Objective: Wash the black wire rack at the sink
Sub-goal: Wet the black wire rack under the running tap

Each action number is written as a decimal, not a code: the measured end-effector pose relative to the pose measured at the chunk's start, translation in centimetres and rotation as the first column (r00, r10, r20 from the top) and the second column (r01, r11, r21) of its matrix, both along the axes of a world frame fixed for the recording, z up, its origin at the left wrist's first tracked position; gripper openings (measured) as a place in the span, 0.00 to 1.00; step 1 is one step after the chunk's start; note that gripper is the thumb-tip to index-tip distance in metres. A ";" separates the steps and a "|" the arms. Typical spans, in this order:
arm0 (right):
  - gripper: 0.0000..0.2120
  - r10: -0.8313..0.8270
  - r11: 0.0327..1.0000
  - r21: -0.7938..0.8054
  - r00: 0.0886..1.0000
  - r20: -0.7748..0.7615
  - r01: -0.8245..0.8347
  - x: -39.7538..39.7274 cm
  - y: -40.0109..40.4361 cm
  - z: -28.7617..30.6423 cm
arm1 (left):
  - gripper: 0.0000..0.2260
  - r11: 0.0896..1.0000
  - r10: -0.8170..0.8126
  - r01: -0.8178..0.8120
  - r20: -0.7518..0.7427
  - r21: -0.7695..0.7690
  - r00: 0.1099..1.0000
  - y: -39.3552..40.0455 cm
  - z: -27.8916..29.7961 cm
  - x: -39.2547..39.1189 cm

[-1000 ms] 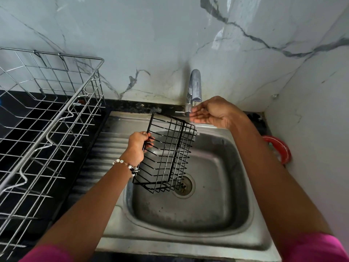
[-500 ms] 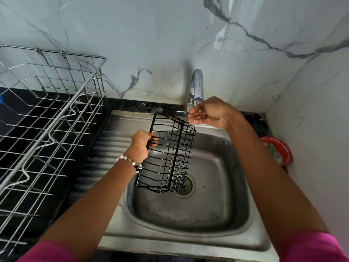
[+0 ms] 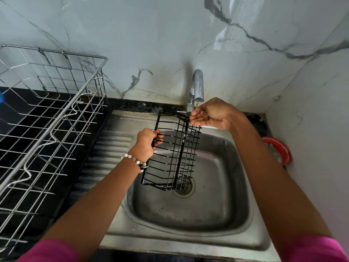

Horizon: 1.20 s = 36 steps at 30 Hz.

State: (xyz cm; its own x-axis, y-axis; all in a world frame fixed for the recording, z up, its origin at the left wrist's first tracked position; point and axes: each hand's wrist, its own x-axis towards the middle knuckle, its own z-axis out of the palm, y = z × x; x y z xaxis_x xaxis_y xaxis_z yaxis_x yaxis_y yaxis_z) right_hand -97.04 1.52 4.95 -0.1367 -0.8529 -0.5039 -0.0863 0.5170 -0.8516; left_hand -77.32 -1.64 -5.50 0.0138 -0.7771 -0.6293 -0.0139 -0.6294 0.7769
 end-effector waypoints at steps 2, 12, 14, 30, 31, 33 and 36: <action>0.11 0.017 1.000 -0.012 0.997 0.071 -0.016 -0.3 0.2 0.1 | 0.16 1.000 0.019 -0.019 0.000 -0.025 1.000 -0.1 0.1 0.0; 0.10 0.017 1.000 0.000 0.996 0.083 -0.017 -0.2 0.4 0.2 | 0.17 0.992 0.112 -0.117 -0.096 -0.052 0.989 0.3 -0.1 0.2; 0.09 -0.016 1.000 0.006 1.000 -0.005 0.016 -0.3 0.4 0.0 | 0.17 0.992 0.115 -0.120 -0.109 -0.041 0.987 0.3 -0.4 0.4; 0.11 -0.032 0.999 0.006 0.999 0.042 0.031 -0.3 0.4 -0.7 | 0.15 0.986 0.160 -0.149 -0.178 0.070 0.971 0.5 -1.2 0.1; 0.12 -0.015 1.000 0.003 0.996 0.087 0.015 -0.3 0.4 -0.6 | 0.16 0.985 0.168 -0.156 -0.185 0.078 0.968 0.5 -1.2 0.1; 0.14 0.026 1.000 -0.004 0.981 0.194 -0.025 -0.4 0.5 -0.5 | 0.16 0.981 0.186 -0.169 -0.203 0.098 0.961 0.4 -1.3 -0.1; 0.10 -0.016 1.000 0.005 0.997 0.078 0.015 -0.4 0.4 -0.5 | 0.16 0.971 0.223 -0.198 -0.214 0.131 0.951 0.5 -1.6 -0.4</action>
State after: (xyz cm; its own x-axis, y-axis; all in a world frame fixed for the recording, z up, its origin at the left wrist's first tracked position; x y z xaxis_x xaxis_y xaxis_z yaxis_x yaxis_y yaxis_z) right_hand -97.44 1.88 4.46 -0.1100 -0.8489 -0.5169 -0.0115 0.5211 -0.8534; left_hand -77.75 -1.17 -7.08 0.0176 -0.7001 -0.7138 0.2956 -0.6784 0.6726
